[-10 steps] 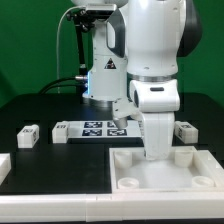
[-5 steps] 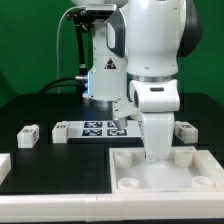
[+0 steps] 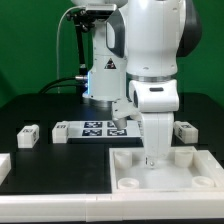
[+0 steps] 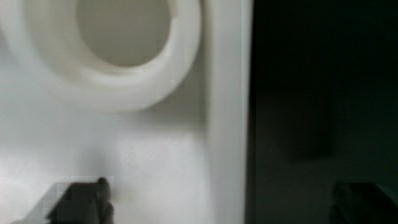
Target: Assemble one leg
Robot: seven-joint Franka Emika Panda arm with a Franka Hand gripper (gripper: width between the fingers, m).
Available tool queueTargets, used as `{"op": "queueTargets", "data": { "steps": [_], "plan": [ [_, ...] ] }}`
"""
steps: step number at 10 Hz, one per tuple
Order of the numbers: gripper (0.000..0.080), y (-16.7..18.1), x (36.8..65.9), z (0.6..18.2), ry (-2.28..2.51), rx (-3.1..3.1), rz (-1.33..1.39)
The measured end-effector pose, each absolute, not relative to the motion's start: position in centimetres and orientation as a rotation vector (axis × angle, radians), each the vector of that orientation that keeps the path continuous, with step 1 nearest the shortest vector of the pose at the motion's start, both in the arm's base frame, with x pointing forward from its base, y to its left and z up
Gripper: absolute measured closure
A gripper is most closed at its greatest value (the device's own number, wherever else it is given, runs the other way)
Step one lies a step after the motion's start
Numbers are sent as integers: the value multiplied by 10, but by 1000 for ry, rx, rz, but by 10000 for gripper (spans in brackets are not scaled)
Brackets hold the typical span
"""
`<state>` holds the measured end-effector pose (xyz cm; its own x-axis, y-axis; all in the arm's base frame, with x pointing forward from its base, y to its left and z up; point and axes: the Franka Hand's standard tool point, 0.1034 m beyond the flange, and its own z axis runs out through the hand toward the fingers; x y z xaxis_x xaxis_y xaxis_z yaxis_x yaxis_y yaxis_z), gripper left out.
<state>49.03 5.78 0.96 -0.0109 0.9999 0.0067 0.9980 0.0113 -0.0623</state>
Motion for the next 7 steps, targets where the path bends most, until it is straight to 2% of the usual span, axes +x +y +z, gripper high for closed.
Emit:
{"op": "queueTargets", "data": {
  "steps": [4,7],
  "plan": [
    [150,57,490,10,-2194,-2180,61],
    [150,59,474,31,-2113,-2287,40]
  ]
}}
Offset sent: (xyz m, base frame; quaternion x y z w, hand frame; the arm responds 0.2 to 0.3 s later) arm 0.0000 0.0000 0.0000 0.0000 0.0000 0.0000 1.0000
